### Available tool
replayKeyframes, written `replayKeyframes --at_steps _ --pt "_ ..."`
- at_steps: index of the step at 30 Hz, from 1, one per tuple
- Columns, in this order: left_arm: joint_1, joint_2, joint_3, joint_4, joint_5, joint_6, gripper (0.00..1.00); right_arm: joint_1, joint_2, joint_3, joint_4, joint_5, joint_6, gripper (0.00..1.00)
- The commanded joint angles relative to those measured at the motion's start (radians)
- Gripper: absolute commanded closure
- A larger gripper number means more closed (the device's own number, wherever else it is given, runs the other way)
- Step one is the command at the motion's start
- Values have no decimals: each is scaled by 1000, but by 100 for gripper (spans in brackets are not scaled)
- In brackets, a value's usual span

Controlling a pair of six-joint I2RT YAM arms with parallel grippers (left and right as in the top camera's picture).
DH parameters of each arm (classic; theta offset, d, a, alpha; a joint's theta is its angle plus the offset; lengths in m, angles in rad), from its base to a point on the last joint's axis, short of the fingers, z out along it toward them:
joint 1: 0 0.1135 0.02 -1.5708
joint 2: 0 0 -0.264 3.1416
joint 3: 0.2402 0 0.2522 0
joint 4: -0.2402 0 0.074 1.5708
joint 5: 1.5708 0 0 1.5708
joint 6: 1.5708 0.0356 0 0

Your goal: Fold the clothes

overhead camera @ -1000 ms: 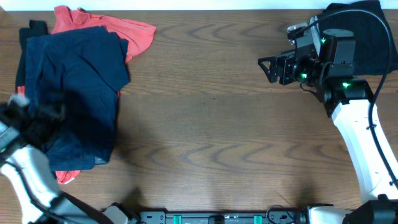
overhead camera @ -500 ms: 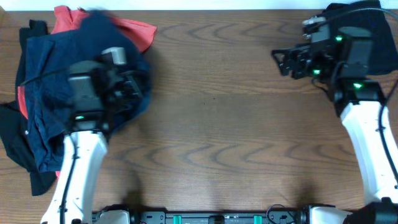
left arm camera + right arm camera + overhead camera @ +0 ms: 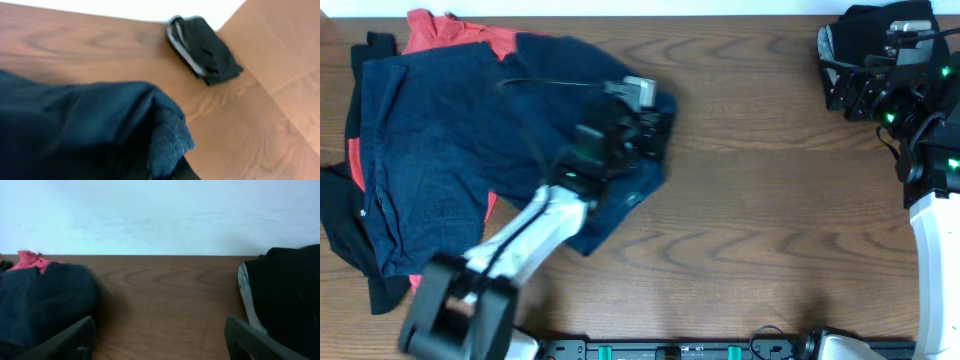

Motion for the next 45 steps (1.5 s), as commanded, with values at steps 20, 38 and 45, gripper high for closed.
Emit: replayKeyframes --at_steps 20,38,45 --pt "-186 145 34 168 325 -76 2 -45 -6 16 9 -1 24 17" --pt "246 -186 34 -702 60 180 2 192 120 15 -36 103 -253 11" --pt "246 -198 34 -848 -59 237 2 327 278 15 -23 256 -270 15"
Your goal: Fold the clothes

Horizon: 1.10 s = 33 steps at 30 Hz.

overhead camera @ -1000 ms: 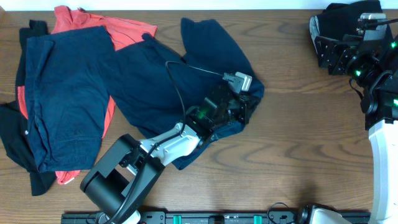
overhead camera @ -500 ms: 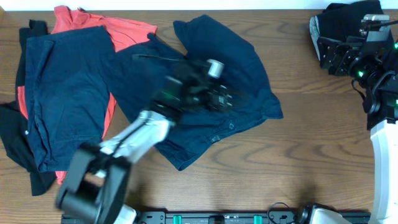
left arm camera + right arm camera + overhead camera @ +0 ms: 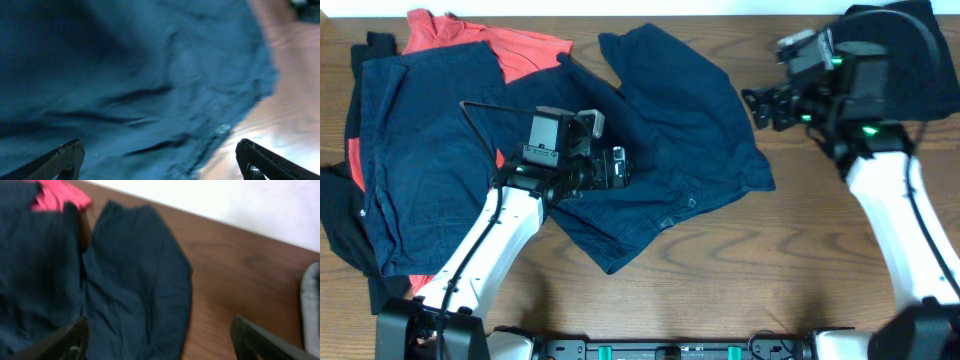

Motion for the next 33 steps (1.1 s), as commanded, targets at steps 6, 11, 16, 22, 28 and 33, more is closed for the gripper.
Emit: replayKeyframes --at_steps 6,11,16,22,28,33 --pt "0 -11 5 -56 -195 115 2 77 238 14 14 154 -39 18" --pt "0 -11 5 -68 -320 114 2 96 328 14 8 154 -20 27" --pt "0 -11 5 -67 -377 115 2 115 374 14 -7 154 15 28" --pt "0 -11 5 -67 -392 114 2 126 433 14 -80 155 60 44" --pt "0 -11 5 -67 -392 114 2 125 452 13 -172 202 132 52" --pt "0 -11 5 -67 -392 114 2 117 452 13 -321 291 224 54"
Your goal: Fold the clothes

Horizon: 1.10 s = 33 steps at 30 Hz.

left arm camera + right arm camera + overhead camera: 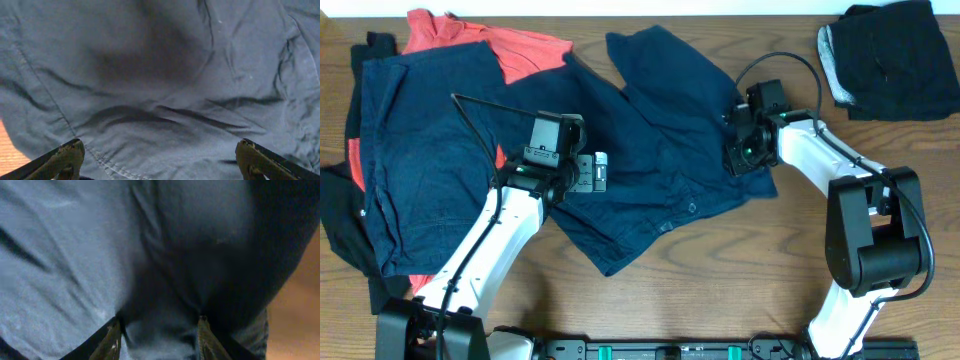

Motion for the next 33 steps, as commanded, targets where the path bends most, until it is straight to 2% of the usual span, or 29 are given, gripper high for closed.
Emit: replayKeyframes --at_steps 1,4,8,11,19,26,29,31,33 --pt "0 -11 6 1 -16 21 2 -5 10 -5 -89 104 109 54" --pt "0 -11 6 2 -16 21 2 -25 10 -5 -161 114 143 53" --pt "0 -11 6 3 -16 21 2 -54 10 -5 -135 114 155 48" --pt "0 -11 6 8 -16 21 2 -79 10 -6 -37 106 157 43" --pt "0 -11 6 17 -15 20 2 -130 117 -6 214 111 129 37" --pt "0 -11 6 28 -16 21 2 -164 284 -6 533 110 129 26" --pt "0 -11 6 53 -16 20 2 -167 341 3 698 139 85 27" --pt "0 -11 6 77 -16 20 2 -167 363 45 724 155 83 26" --pt "0 -11 6 93 -16 21 2 -167 363 107 682 132 77 22"
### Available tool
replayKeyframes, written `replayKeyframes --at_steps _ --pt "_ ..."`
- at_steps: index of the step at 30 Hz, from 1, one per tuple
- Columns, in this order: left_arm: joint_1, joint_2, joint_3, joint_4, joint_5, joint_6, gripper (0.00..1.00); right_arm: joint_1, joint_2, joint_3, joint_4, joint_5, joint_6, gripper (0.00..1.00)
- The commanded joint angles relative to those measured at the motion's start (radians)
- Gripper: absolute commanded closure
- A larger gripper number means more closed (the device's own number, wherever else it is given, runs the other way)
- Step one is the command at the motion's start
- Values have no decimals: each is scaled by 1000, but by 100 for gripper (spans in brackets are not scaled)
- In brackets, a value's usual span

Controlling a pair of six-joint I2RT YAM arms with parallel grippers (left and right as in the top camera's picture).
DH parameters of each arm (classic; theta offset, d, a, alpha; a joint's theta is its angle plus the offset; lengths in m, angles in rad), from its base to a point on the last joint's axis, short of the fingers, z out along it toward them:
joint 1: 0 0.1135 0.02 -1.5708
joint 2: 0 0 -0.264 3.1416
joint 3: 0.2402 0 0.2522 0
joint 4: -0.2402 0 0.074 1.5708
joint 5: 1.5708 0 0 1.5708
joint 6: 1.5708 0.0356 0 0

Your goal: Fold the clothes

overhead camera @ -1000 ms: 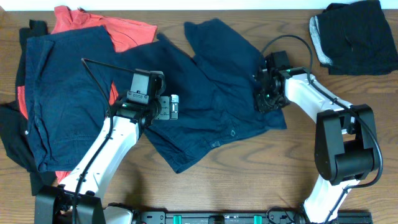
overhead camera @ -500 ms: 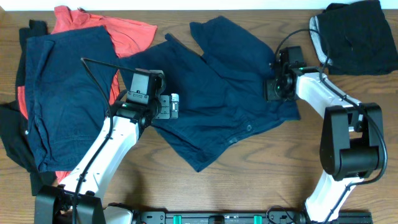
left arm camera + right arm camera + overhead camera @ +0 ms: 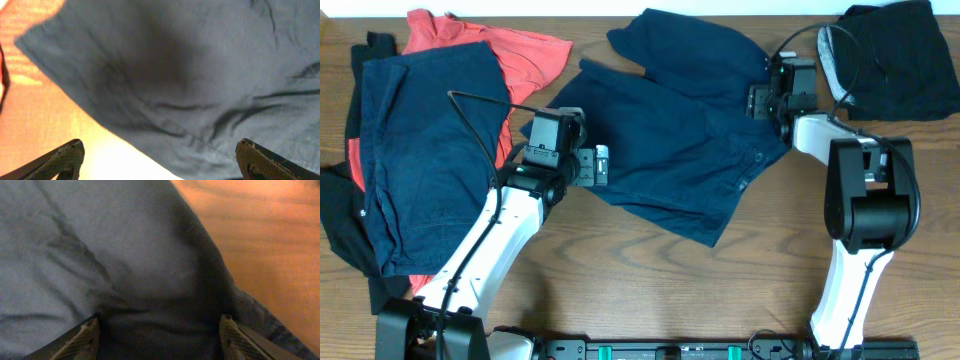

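Navy shorts [image 3: 670, 140] lie spread across the middle of the wooden table [image 3: 620, 290]. My left gripper [image 3: 600, 165] hovers over their left edge, open, its fingers wide apart over cloth and bare wood in the left wrist view [image 3: 160, 165]. Over at the shorts' right edge, near the waistband, my right gripper [image 3: 767, 100] is low on the fabric. Its fingers [image 3: 87, 337] stand apart with a fold of navy cloth [image 3: 125, 255] bulging between them, not pinched.
A pile sits at the left: a large navy garment [image 3: 420, 150], a red one [image 3: 520, 50] behind it, and black cloth [image 3: 340, 230] at the edge. A folded black garment [image 3: 890, 55] lies in the far right corner.
The shorts have shifted right and toward the far edge. My right gripper has moved the same way and its fingers now stand wider apart. The left gripper is now over the shorts' left edge.
First my left gripper held a bunch of the navy shorts at the table's middle while the right arm was by the black garment. Then the shorts lay spread, left gripper open. After that the right gripper pinched their right edge. Now they lie further right, released.
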Motion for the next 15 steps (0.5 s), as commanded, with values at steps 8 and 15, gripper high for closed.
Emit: replayKeyframes --at_steps 8,15 --pt "11 23 6 29 -173 58 2 -3 -5 436 -602 -188 -41 1" --pt "133 153 6 159 -157 66 2 40 -113 673 -989 -244 -60 1"
